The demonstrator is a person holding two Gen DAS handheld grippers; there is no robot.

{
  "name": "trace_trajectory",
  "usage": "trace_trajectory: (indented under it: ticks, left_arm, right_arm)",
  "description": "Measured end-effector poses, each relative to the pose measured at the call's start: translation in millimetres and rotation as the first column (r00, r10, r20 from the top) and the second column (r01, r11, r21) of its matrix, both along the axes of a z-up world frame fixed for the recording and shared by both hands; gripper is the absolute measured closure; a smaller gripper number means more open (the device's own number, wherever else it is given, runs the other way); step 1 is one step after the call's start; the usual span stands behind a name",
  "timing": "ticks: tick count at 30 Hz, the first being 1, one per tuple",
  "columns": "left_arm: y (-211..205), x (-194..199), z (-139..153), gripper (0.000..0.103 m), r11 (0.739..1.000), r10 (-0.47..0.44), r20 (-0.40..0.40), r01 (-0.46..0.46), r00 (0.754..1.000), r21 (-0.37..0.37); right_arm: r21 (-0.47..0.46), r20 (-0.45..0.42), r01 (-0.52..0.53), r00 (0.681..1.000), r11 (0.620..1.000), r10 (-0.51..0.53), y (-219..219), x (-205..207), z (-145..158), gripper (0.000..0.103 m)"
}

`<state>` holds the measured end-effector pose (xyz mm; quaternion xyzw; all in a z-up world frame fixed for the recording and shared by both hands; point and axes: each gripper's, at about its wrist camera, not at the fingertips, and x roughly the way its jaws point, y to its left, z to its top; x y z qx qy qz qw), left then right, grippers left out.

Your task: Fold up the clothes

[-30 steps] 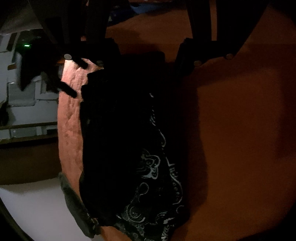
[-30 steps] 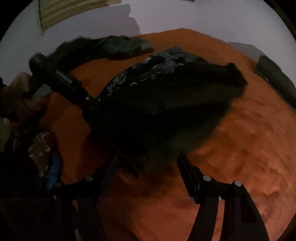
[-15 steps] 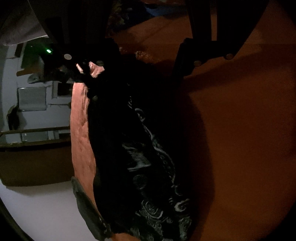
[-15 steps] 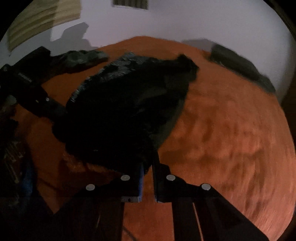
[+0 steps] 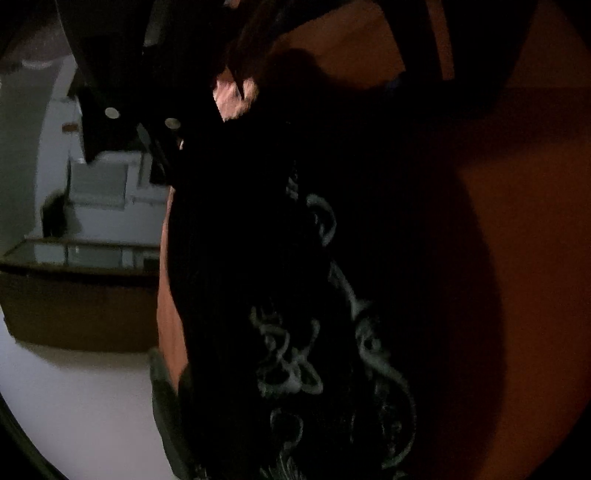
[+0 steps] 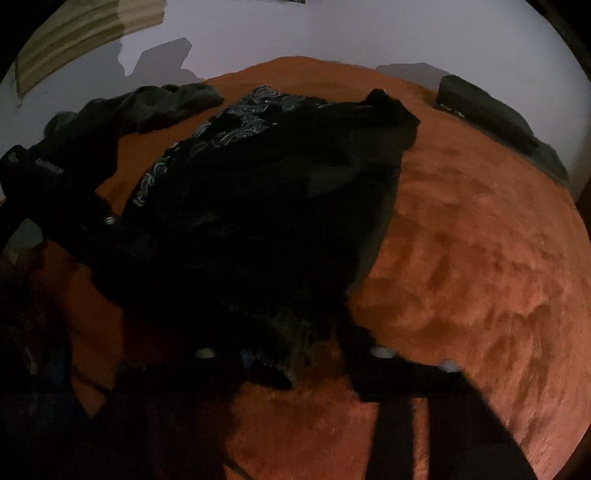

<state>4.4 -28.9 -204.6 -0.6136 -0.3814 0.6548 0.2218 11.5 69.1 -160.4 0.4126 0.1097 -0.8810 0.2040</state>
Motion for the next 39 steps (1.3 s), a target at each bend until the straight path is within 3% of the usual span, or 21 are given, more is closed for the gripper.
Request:
trace_trajectory:
  ticks: [1, 3, 4, 6, 7, 8, 10, 13, 15, 16, 19, 21, 25, 27, 30, 33, 38, 39]
  left_arm:
    - [2.6, 0.9, 6.7, 0.073, 1.0, 0.004, -0.036, -0.005, 0.999, -0.02]
    - [8.1, 3.9, 19.3, 0.074, 1.0, -0.016, -0.078, 0.015, 0.997, -0.012]
    - [13.0, 5.5, 25.6, 0.074, 0.997, -0.057, -0.105, 0.051, 0.993, -0.059]
    - [21.4, 8.9, 27.2, 0.073, 0.985, -0.126, -0.122, 0.11, 0.984, -0.131]
    - [24.2, 11.8, 17.2, 0.072, 0.976, -0.157, -0.096, 0.139, 0.983, -0.168]
    - [13.3, 13.8, 10.5, 0.068, 0.976, -0.156, -0.072, 0.142, 0.985, -0.162]
    - [2.8, 17.9, 0.9, 0.066, 0.992, -0.094, -0.029, 0.091, 0.995, -0.089]
    - [-8.5, 17.6, 5.8, 0.061, 0.994, -0.097, 0.006, 0.097, 0.995, -0.05]
    - [-17.6, 16.7, 22.5, 0.053, 0.988, -0.127, -0.016, 0.125, 0.992, -0.087]
    - [-22.0, 16.3, 33.5, 0.053, 0.982, -0.149, -0.038, 0.144, 0.988, -0.122]
    - [-39.8, 15.7, 72.0, 0.053, 0.944, -0.223, -0.137, 0.18, 0.965, -0.275]
    - [-49.5, 9.4, 93.7, 0.052, 0.919, -0.27, -0.177, 0.199, 0.946, -0.341]
    - [-35.5, -51.2, 125.8, 0.052, 0.861, -0.364, -0.262, 0.216, 0.894, -0.461]
    - [-25.7, -83.3, 140.3, 0.051, 0.826, -0.413, -0.298, 0.216, 0.861, -0.521]
    - [26.5, -145.3, 128.8, 0.051, 0.762, -0.477, -0.323, 0.201, 0.817, -0.615]
    - [70.8, -179.4, 106.2, 0.051, 0.729, -0.54, -0.324, 0.239, 0.777, -0.641]
    - [116.3, -184.3, 64.9, 0.051, 0.658, -0.594, -0.267, 0.267, 0.759, -0.704]
    - [111.8, -182.8, 61.7, 0.072, 0.633, -0.573, -0.271, 0.209, 0.773, -0.745]
  right_arm:
    - [-0.039, -0.029, 0.029, 0.999, 0.999, -0.03, 7.7, 0.1, 7.2, 0.095]
    - [-0.101, -0.064, 0.076, 0.995, 0.992, -0.083, 20.5, 7.2, 20.3, 0.095]
    - [-0.112, -0.065, 0.091, 0.993, 0.99, -0.099, 24.5, 10.3, 21.9, 0.095]
    - [-0.093, -0.009, 0.1, 0.995, 0.991, -0.101, 27.9, 12.5, 7.0, 0.095]
    - [-0.061, 0.063, 0.1, 0.993, 0.993, -0.096, 27.7, 10.1, -11.8, 0.095]
    - [-0.044, 0.12, 0.1, 0.988, 0.994, -0.095, 28.2, 8.3, -25.8, 0.094]
    - [-0.043, 0.125, 0.094, 0.988, 0.995, -0.088, 28.0, 8.0, -29.7, 0.093]
    - [-0.044, 0.137, 0.06, 0.989, 0.997, -0.053, 29.5, 5.4, -19.9, 0.081]
    - [-0.121, 0.175, 0.043, 0.984, 0.992, -0.021, 42.7, 4.4, -9.9, 0.066]
    - [-0.174, 0.195, 0.025, 0.981, 0.984, 0.009, 52.5, 5.7, -3.6, 0.064]
    - [-0.239, 0.213, -0.004, 0.975, 0.971, 0.057, 79.5, 13.2, 14.6, 0.064]
    - [-0.246, 0.195, 0.02, 0.98, 0.969, 0.029, 97.0, 12.8, 26.5, 0.064]
    - [-0.257, 0.121, 0.078, 0.992, 0.963, -0.048, 104.0, -8.5, 46.1, 0.064]
    - [-0.271, 0.09, 0.086, 0.994, 0.959, -0.064, 86.8, -37.5, 51.4, 0.064]
    - [-0.294, 0.127, 0.117, 0.989, 0.949, -0.082, 55.7, -85.6, 44.9, 0.064]
    - [-0.297, 0.181, 0.148, 0.979, 0.943, -0.096, 37.1, -108.8, 26.8, 0.066]
    - [-0.284, 0.256, 0.214, 0.956, 0.935, -0.141, 39.8, -112.4, 2.6, 0.067]
    - [-0.28, 0.26, 0.224, 0.954, 0.933, -0.15, 44.0, -108.5, 0.9, 0.067]
